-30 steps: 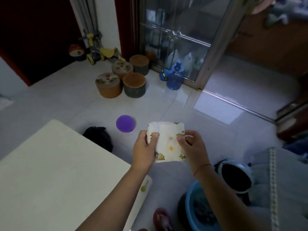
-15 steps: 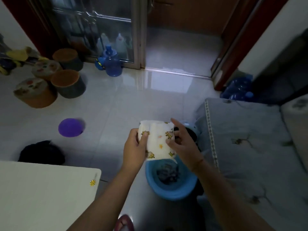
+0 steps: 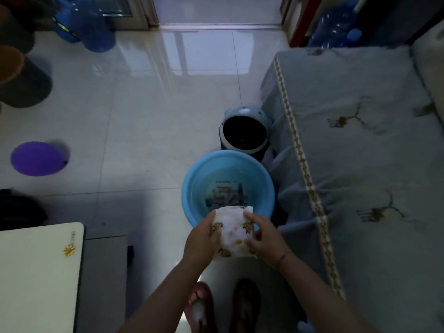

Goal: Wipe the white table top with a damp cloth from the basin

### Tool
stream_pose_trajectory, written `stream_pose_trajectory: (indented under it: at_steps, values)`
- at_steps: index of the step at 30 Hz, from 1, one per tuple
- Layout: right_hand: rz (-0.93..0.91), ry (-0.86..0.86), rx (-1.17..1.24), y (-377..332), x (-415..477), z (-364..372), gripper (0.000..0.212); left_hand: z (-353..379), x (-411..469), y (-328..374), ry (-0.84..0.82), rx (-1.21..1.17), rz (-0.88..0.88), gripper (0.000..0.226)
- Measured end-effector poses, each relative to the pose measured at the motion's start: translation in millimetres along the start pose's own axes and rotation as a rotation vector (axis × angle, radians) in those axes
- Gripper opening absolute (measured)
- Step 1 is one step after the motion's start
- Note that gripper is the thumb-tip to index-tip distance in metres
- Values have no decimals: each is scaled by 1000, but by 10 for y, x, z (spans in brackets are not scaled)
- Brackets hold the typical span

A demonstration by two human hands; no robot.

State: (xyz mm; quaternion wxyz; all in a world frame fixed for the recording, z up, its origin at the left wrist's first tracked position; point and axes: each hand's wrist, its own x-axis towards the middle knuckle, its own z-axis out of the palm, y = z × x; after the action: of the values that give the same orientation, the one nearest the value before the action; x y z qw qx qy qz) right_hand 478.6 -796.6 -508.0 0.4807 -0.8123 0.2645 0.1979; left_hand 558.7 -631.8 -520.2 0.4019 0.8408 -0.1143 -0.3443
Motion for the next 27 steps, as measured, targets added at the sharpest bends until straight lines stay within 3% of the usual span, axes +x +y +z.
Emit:
stream_pose_trajectory:
  at_steps: [3, 8, 11, 16, 22, 27]
  values:
    - [47, -15, -50, 510, 223, 316, 68, 339, 182, -383, -44, 72, 8, 44]
    - [142, 49, -183, 1090, 575, 800, 67, 842, 421, -939, -67, 242, -103, 25]
    - [165, 81, -286, 1318, 688, 1031, 63, 1030, 511, -1138, -73, 369, -124, 53]
    - [113, 214, -447, 1515, 795, 1161, 60, 1173, 632, -1267, -71, 631, -70, 66]
    - [48, 270, -586, 1590, 866, 1116, 51, 1075, 769, -1322, -69, 978, 38, 29]
    - [49, 204, -627, 1530, 889, 1054, 47, 1073, 794, -1304, -102, 1005, 55, 28]
